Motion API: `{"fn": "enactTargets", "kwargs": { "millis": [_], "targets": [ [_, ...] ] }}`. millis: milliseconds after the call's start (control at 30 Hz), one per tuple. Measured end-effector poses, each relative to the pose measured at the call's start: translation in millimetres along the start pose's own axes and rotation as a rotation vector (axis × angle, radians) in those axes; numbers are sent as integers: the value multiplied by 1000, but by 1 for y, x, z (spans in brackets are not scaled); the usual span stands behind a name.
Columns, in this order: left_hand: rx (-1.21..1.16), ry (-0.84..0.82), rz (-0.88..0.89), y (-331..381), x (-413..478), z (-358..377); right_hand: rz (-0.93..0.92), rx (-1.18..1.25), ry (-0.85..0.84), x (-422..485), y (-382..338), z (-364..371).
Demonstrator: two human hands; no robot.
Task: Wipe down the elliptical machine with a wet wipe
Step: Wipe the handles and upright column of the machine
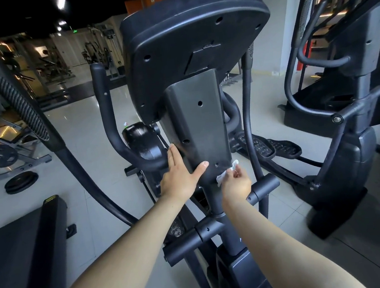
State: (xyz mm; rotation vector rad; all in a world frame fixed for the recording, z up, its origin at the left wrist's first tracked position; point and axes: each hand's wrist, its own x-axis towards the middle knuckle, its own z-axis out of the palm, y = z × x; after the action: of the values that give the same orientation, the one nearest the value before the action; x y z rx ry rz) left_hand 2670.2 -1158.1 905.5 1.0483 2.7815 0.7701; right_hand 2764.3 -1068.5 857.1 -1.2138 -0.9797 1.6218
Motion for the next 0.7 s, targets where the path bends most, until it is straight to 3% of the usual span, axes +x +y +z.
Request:
{"fn": "enactTargets", "kwargs": {
  "millis": [100, 167, 267, 433, 633, 700],
  "targets": [
    [14, 4, 1, -2, -1, -1, 121, -61, -67, 3, 1, -7],
    [33, -5, 7, -3, -2, -2, 115, -21, -19, -3, -7, -8],
    [70, -12, 20, -5, -3, -4, -73, 56, 40, -15, -32, 0],
    [80, -9, 24, -7, -5, -5, -248, -1, -148, -25, -44, 20],
    [59, -27, 63, -11, -4, -8, -30, -89, -77, -23, -2, 2],
    [62, -31, 83, -13, -2, -8, -38, -55, -23, -29, -1, 0]
  ]
}}
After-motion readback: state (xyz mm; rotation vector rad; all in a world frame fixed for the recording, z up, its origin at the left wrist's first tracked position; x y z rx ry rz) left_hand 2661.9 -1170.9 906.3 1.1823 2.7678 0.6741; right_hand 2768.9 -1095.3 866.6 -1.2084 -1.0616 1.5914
